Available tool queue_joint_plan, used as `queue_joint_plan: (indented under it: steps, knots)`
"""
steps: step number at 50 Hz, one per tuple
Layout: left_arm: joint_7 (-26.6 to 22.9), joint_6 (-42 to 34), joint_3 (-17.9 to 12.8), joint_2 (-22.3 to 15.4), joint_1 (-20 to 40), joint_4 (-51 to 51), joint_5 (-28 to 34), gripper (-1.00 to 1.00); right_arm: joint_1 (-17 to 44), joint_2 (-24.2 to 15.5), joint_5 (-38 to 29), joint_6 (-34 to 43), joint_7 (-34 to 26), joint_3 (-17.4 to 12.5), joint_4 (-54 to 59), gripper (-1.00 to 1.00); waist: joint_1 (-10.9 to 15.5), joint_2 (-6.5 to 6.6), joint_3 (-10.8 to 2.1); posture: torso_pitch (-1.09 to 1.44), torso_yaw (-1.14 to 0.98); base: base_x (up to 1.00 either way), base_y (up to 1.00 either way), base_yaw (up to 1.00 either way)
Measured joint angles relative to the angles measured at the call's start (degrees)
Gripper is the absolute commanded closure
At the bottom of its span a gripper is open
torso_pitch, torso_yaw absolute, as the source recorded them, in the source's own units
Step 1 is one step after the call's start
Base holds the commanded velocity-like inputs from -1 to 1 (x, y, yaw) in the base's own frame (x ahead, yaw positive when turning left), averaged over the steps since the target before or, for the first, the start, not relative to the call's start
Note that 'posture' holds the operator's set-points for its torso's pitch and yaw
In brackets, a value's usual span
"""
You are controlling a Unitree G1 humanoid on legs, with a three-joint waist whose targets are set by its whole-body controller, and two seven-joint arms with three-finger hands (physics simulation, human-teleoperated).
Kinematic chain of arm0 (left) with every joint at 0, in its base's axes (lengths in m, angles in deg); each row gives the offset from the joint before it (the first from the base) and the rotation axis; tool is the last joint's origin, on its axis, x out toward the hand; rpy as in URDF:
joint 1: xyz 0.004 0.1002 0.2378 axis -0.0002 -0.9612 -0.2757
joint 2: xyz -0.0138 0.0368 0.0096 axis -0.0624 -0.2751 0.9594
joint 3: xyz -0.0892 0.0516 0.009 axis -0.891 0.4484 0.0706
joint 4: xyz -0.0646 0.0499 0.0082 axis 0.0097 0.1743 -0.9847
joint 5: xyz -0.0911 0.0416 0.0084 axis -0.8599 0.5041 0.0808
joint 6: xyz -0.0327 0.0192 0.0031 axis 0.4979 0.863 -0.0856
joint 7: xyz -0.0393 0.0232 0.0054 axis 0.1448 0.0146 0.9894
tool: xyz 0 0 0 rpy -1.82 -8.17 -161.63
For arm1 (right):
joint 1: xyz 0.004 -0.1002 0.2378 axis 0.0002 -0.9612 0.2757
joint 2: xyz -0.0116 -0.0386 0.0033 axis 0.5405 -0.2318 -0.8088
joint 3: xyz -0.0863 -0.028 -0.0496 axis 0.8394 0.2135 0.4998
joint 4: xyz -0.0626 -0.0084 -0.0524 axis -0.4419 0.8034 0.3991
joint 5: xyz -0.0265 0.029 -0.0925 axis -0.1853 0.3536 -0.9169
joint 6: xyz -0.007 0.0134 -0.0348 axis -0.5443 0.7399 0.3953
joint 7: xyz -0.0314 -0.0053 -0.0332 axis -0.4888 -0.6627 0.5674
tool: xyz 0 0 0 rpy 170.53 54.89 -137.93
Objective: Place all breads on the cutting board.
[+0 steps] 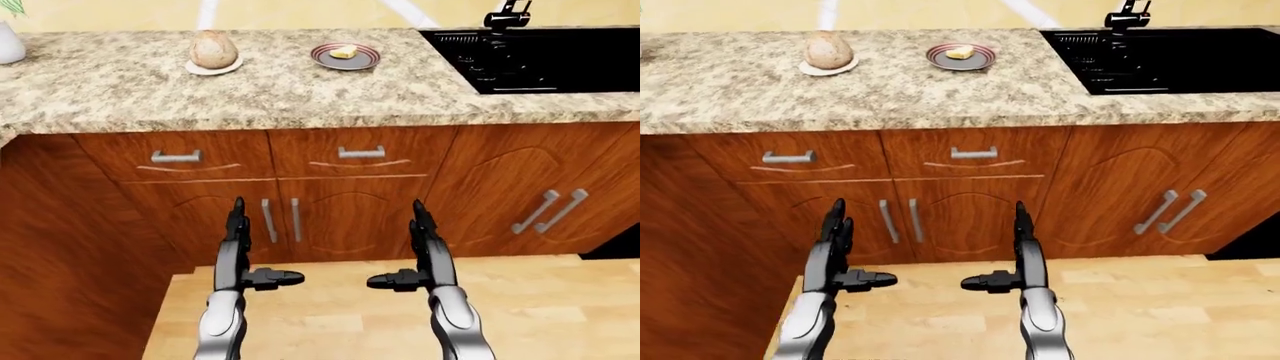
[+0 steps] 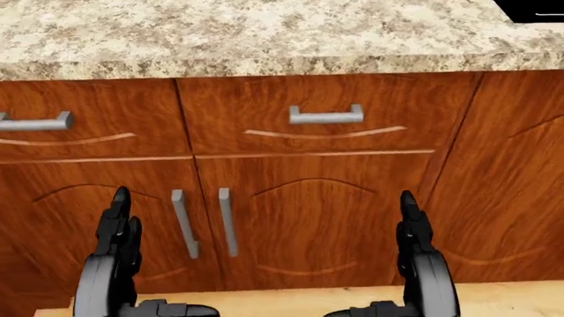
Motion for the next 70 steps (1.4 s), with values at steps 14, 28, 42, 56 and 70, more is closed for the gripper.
queue_joint_plan:
  steps: [14, 28, 42, 56, 70]
  knots:
    - [0.5, -0.8, -1.0, -0.2, 0.8, -0.3, -1.0, -1.00, 0.5, 0.8, -0.8, 6.6, 1.4, 1.0, -6.7, -1.00, -0.7, 1.71, -1.70, 0.00, 0.00, 0.00, 0.00, 0.00]
    - [3.9, -30.6, -6.5, -5.4, 17.9, 19.5, -6.5, -1.00, 20.7, -1.1, -2.5, 38.4, 1.0, 0.3, -24.6, -1.00, -0.2, 1.36, -2.81, 0.00, 0.00, 0.00, 0.00, 0.00]
    - [7.4, -44.8, -7.8, -13.2, 43.0, 6.2, -12.9, -1.00, 45.2, -6.1, 0.6, 55.9, 0.5, -2.8, -17.9, -1.00, -0.4, 1.79, -1.21, 0.00, 0.00, 0.00, 0.00, 0.00]
    - [7.9, -43.4, -7.6, -19.5, 62.0, -11.6, -14.6, -1.00, 67.8, -12.1, 5.9, 56.9, 0.4, -4.6, 1.0, -1.00, -0.5, 1.92, 0.02, 0.00, 0.00, 0.00, 0.00, 0.00]
    - [7.2, -43.8, -7.5, -21.2, 65.9, -16.2, -14.4, -1.00, 72.0, -14.5, 9.5, 57.7, 0.8, -4.7, 6.5, -1.00, -0.5, 1.94, 0.32, 0.00, 0.00, 0.05, 0.00, 0.00]
